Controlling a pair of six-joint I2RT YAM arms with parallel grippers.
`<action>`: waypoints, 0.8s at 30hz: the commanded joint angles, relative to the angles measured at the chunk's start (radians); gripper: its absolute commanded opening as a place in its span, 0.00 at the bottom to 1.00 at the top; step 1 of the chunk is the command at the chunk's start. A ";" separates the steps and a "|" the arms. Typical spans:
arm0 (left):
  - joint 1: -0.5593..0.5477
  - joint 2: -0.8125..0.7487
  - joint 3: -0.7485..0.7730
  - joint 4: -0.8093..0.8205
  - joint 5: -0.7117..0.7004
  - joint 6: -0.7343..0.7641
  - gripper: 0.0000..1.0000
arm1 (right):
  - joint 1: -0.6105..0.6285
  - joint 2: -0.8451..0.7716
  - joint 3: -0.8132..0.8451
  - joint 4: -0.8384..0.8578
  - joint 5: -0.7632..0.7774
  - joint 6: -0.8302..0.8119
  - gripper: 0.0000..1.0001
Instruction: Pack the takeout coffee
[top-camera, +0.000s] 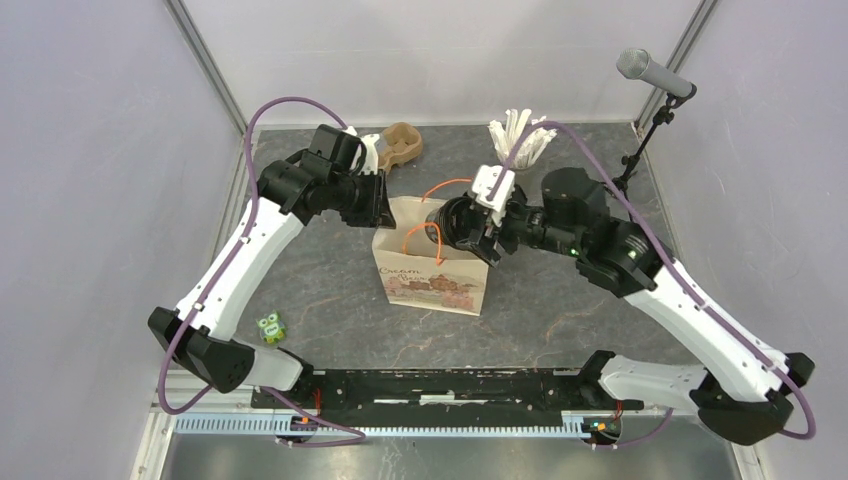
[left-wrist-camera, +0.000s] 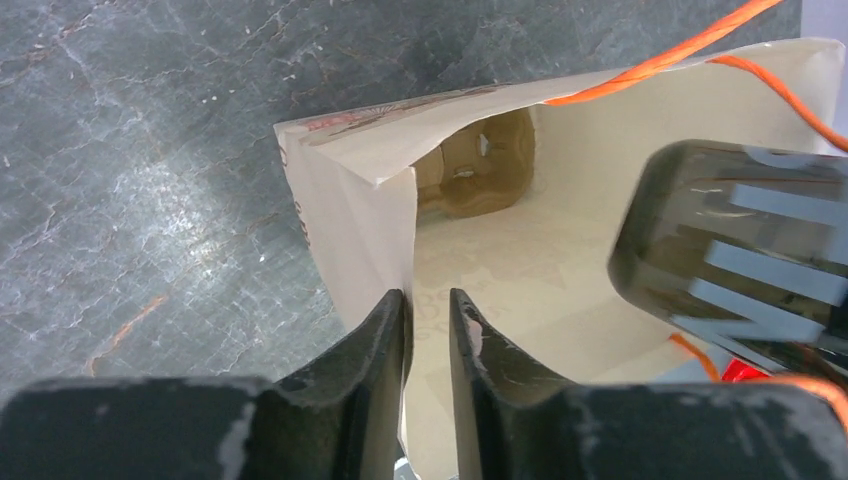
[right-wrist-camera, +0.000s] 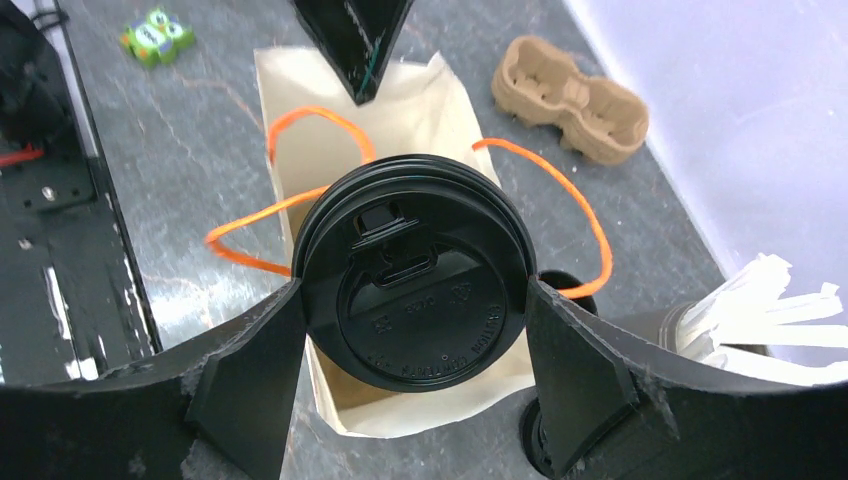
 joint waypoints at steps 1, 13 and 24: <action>-0.001 -0.008 0.015 0.064 0.087 0.019 0.27 | 0.004 -0.061 -0.062 0.162 -0.003 0.086 0.63; -0.002 -0.070 -0.068 0.173 0.136 0.077 0.15 | 0.004 -0.028 -0.061 0.058 0.139 -0.022 0.64; -0.002 -0.076 -0.060 0.183 0.140 -0.087 0.38 | 0.056 0.008 -0.020 -0.082 0.103 -0.118 0.63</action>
